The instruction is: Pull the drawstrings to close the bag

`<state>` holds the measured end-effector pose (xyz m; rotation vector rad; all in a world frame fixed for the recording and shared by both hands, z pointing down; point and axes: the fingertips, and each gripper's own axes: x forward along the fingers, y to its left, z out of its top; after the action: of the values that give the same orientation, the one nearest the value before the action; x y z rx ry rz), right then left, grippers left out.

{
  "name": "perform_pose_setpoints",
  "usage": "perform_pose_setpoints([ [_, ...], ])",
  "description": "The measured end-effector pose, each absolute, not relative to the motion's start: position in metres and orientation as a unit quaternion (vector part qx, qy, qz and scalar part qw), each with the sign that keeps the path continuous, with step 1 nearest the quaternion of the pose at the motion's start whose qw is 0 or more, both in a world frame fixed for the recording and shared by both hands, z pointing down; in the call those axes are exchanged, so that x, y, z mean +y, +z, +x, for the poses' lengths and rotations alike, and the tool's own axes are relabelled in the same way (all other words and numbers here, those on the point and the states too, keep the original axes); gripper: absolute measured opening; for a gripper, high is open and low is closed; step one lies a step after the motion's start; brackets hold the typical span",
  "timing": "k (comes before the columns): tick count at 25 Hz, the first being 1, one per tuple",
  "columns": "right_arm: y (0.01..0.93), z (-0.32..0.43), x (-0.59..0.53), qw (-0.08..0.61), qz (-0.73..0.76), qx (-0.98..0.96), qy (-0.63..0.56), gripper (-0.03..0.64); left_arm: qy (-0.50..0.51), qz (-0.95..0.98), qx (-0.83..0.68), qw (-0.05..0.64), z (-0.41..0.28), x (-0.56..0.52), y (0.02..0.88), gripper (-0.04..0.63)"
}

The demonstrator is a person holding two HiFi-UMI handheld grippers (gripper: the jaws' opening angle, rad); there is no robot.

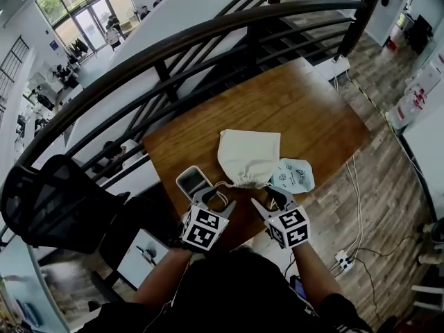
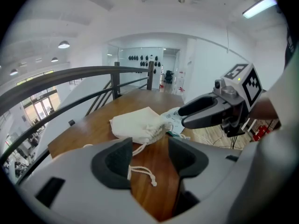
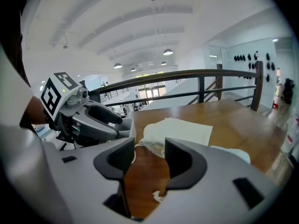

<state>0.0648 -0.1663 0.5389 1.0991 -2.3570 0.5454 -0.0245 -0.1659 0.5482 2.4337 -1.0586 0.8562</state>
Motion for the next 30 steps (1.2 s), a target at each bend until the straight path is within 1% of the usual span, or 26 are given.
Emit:
perform_pose_setpoints([
  [1, 0.535, 0.067, -0.168, 0.234, 0.409, -0.86, 0.195, 0.185, 0.294, 0.86, -0.378, 0.176, -0.027, -0.169, 0.545, 0.245],
  [4, 0.523, 0.071, -0.173, 0.213, 0.431, -0.858, 0.18, 0.144, 0.267, 0.862, -0.398, 0.164, -0.037, -0.179, 0.533, 0.235],
  [8, 0.504, 0.083, -0.18, 0.188, 0.456, -0.855, 0.16, 0.106, 0.235, 0.859, -0.435, 0.131, -0.053, -0.196, 0.508, 0.173],
  [10, 0.489, 0.092, -0.185, 0.17, 0.472, -0.852, 0.148, 0.086, 0.206, 0.857, -0.459, 0.11, -0.063, -0.205, 0.488, 0.121],
  [12, 0.473, 0.103, -0.189, 0.152, 0.49, -0.848, 0.133, 0.069, 0.18, 0.856, -0.476, 0.091, -0.072, -0.212, 0.469, 0.086],
  [15, 0.454, 0.119, -0.194, 0.12, 0.521, -0.837, 0.118, 0.039, 0.155, 0.856, -0.486, 0.081, -0.084, -0.219, 0.456, 0.055],
  [17, 0.444, 0.127, -0.197, 0.099, 0.542, -0.828, 0.104, -0.003, 0.143, 0.856, -0.489, 0.083, -0.091, -0.222, 0.451, 0.043],
  [22, 0.432, 0.136, -0.193, 0.072, 0.568, -0.816, 0.083, -0.008, 0.092, 0.853, -0.508, 0.069, -0.107, -0.216, 0.429, 0.032],
  [30, 0.438, 0.132, -0.193, 0.082, 0.572, -0.811, 0.087, -0.008, 0.095, 0.855, -0.504, 0.077, -0.117, -0.214, 0.436, 0.032],
])
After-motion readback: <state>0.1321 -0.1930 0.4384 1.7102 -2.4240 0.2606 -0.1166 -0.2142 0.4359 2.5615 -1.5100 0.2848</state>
